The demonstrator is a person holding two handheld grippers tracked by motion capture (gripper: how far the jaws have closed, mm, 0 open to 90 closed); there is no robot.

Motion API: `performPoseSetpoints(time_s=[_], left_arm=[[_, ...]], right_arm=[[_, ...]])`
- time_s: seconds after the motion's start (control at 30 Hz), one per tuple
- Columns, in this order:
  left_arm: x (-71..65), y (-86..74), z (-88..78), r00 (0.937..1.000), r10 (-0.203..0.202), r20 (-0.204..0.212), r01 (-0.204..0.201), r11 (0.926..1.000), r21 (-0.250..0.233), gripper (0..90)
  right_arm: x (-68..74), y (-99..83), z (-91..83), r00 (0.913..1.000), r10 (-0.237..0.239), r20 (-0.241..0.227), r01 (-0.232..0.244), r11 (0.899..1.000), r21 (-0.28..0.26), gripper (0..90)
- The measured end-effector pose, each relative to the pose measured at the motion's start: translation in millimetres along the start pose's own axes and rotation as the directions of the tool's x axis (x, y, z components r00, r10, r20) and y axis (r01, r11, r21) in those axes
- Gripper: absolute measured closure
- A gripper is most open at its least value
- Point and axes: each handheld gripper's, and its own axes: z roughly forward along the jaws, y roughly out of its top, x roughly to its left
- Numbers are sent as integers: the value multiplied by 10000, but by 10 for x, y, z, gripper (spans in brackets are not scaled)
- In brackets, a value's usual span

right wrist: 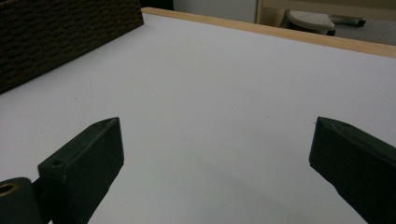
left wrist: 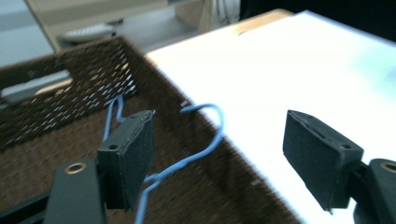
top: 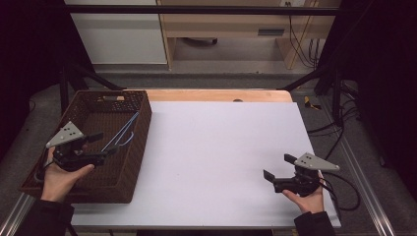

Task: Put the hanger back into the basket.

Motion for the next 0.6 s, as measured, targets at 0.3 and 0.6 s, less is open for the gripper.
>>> performPoseSetpoints(time_s=[0.3,0.6], left_arm=[[-490,7,10,9998,10,197,6,9966,-822,85],[-897,-73,201,9976,192,659,-122,9944,-1048,66]], right_arm=[[-12,38,-5,9999,66,-86,-67,9998,-171,31],[-29,46,-43,9998,137,-121,-140,9994,-319,28]])
